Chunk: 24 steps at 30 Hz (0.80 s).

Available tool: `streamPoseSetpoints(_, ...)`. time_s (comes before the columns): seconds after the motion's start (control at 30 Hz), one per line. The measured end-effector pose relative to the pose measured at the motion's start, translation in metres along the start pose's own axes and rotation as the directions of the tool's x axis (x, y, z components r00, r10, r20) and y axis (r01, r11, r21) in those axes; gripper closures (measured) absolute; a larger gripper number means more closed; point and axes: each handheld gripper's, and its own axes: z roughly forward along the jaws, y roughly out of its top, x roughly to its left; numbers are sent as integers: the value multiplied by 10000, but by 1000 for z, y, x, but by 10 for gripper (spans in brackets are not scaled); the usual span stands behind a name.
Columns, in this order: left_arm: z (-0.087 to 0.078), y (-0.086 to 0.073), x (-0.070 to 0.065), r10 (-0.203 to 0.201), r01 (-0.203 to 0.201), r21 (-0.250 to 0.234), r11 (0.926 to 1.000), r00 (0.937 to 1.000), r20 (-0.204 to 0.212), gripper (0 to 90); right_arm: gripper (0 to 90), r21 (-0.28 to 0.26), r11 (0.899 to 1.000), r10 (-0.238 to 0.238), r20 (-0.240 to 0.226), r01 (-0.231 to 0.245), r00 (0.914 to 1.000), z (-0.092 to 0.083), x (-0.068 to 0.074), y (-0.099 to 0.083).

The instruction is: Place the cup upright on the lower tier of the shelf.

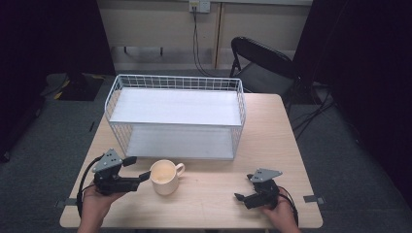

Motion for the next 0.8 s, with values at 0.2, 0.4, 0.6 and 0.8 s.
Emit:
streamPoseSetpoints(0.2,3,5,-1,52,-53,-71,10000,10000,-51,240,122,-1,10000,-2,1,2,10000,0,0,0)
streamPoseSetpoints(0.4,8,7,-2,-85,85,-206,9998,10000,18,257,122,0,10000,-2,0,2,10000,0,0,0)
streamPoseSetpoints(0.6,21,5,-1,-188,188,-208,9996,9998,3,289,122,-1,10000,-2,1,2,10000,0,0,0)
streamPoseSetpoints(0.8,33,-2,1,-396,395,-51,9992,9991,-175,363,123,-1,10000,-1,1,1,10000,0,0,0)
